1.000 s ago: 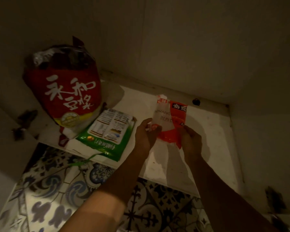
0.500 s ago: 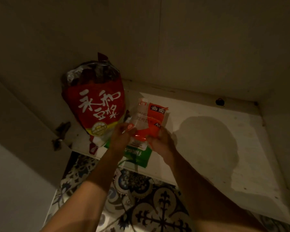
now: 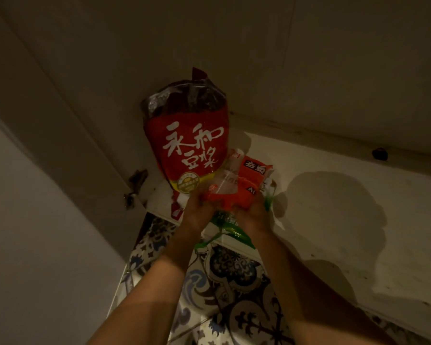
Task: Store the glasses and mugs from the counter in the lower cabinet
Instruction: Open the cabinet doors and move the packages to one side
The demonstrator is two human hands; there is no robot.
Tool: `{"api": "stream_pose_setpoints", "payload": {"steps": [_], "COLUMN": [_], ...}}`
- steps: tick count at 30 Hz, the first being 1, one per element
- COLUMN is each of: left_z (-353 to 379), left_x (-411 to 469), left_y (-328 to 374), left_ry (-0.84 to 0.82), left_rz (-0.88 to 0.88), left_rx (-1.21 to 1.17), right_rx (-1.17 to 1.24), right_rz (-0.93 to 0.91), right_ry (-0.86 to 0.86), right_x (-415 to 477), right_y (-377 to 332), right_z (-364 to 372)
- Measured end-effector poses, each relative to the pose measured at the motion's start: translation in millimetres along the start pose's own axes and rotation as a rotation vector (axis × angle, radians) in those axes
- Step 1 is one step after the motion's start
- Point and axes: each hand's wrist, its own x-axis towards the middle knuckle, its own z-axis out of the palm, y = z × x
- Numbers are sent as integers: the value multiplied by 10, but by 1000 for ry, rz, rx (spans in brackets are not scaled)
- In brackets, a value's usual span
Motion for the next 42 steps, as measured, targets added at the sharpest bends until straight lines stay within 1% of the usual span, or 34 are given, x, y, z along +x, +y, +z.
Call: {"api": "stream_pose_setpoints", "payload": {"steps": [4, 7, 11, 15, 19, 22, 24, 26, 28, 29, 31, 33, 34, 38, 40, 42], "left_z": [-34, -27, -48, -122, -302, -471, -583, -713, -838, -917, -1063, -1187, -1254, -1478, -1570, -1626], "left_x": [-78, -133, -202, -358, -628, -786, -934, -1111, -1289, -1368, -1568, -1770, -1889, -2383, -2628, -2860], "left_y": [-98, -99, 71, 308, 471, 594, 813, 1114, 1441, 1643, 2115, 2601, 2869, 3964, 4525, 5012], "left_ry": [18, -25, -28, -40, -83, -98, -115, -122, -121, -118, -107, -113, -115, -153, -152, -112], "left_rz": [-2, -22, -41, -21, 23, -37, -127, -134, -137, -171, -234, -248, -245, -165, -105, -66], "left_rx": [53, 98, 124, 211, 307, 406, 463, 496, 526, 536, 565, 598, 618, 731, 753, 753], "right_rx": [-58, -136, -172, -141, -284, -395, -459, -487, -551, -602, -709, -815, -863, -1019, -1016, -956], "right_rz": [-17, -36, -43, -27, -37, -4, -4, -22, 10, 13, 51, 177, 179, -86, -186, -276], "right_ry": [16, 37, -4, 13, -12, -21, -40, -75, -109, -137, -218, -409, -456, -392, -408, -446], "right_x": [-23, -28, -40, -181, -565, -879, -1105, -1284, -1362, -1421, -1757, -2124, -2307, -2945, -3281, -3579], "right_y": [-4, 4, -23, -39, -98, -224, -449, -679, -832, -985, -1595, -2206, -2495, -3448, -3961, -4390], "right_z": [-7, -21, -103, -202, -325, -442, -509, -569, -607, -615, -658, -764, -848, -1272, -1513, -1734]}}
